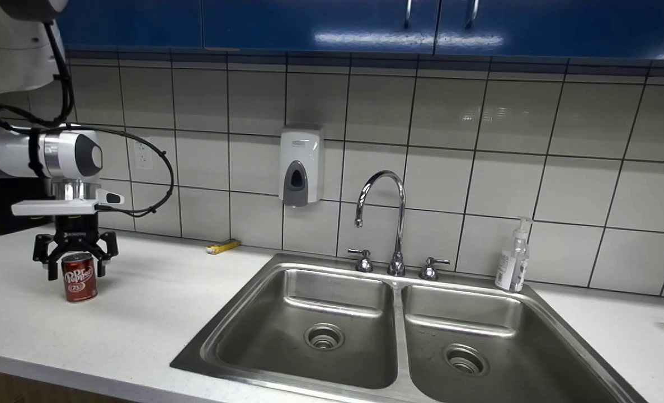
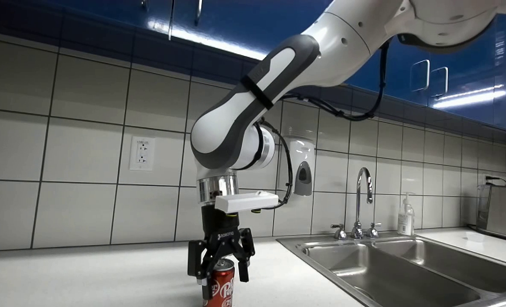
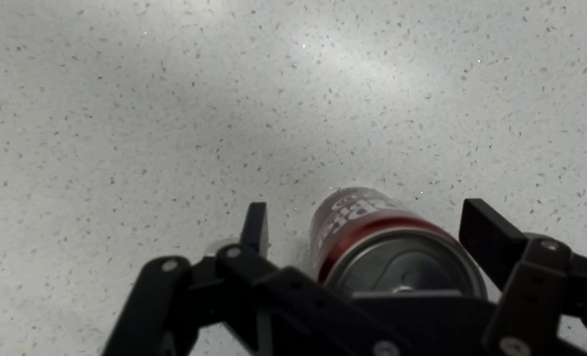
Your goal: Pick up the dr pepper can and put it in the sink
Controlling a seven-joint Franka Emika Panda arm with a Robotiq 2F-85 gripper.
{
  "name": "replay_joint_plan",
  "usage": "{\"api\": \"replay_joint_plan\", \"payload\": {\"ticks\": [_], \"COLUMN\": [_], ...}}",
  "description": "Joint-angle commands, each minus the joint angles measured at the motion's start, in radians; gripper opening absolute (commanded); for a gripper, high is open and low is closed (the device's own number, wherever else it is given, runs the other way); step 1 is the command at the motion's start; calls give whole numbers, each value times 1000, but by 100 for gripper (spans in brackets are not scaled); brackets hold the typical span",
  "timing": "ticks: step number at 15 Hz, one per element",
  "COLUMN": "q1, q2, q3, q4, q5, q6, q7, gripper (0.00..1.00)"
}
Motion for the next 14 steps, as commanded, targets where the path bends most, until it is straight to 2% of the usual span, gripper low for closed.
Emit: {"api": "replay_joint_plan", "payload": {"ticks": [1,7,8,9,13,14], "q1": [-9,-12,-11,-13,-15,-15], "q2": [6,4,4,4,7,8], "q3": [6,9,8,8,9,9], "q4": [3,1,1,1,3,5], "q5": [-20,-17,-20,-20,-20,-20], "q6": [12,10,10,10,13,12], "q7": [-13,-24,-28,-33,-47,-48], "gripper": [100,100,75,72,41,38]}}
